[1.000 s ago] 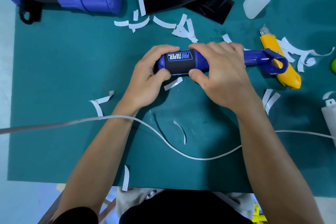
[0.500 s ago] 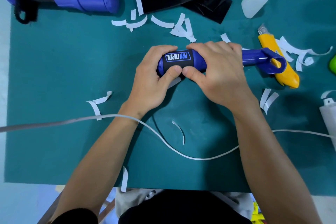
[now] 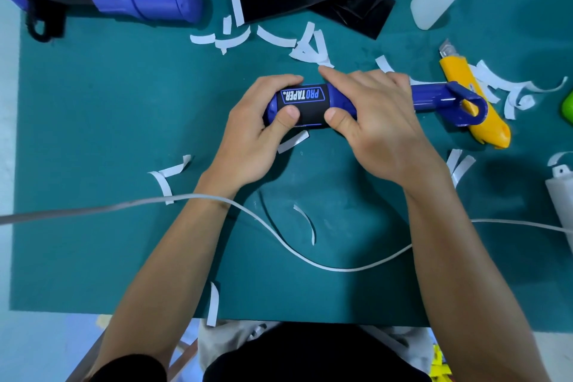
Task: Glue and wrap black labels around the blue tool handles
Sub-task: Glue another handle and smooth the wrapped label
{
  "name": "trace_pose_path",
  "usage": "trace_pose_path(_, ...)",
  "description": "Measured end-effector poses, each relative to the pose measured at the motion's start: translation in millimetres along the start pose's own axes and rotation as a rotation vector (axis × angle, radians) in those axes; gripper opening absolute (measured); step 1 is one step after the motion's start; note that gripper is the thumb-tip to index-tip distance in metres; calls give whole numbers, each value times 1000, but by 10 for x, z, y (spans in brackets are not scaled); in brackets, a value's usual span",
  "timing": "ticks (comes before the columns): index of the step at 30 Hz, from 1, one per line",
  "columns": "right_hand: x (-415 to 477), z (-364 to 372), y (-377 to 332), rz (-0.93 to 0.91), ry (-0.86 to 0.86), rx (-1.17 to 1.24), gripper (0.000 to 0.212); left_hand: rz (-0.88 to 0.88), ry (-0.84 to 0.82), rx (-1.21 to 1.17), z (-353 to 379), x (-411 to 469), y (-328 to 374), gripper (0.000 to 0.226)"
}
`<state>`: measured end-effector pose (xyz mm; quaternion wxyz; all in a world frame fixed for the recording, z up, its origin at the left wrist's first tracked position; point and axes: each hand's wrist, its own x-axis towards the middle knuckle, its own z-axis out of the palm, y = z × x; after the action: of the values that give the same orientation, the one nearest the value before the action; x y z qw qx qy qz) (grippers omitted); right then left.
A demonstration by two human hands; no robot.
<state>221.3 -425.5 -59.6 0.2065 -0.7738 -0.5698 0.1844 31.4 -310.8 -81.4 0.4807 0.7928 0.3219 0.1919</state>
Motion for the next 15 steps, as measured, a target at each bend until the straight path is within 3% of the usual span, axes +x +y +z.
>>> trace_pose_path(3, -2, 5, -14, 11, 19, -14, 56, -18, 75, -182, -8, -7, 13, 44)
trace_pose_path(8, 18, 34, -78, 33, 64, -53, 58, -86, 495, -363, -67, -51, 12, 19)
trace_pose_path(12, 86, 67, -123, 62, 63, -168, 71, -186, 559, -440, -194, -40, 21, 3)
trace_pose_path(15, 123, 55, -128, 48, 69, -182, 69, -303, 584, -468, -218, -27, 18, 30)
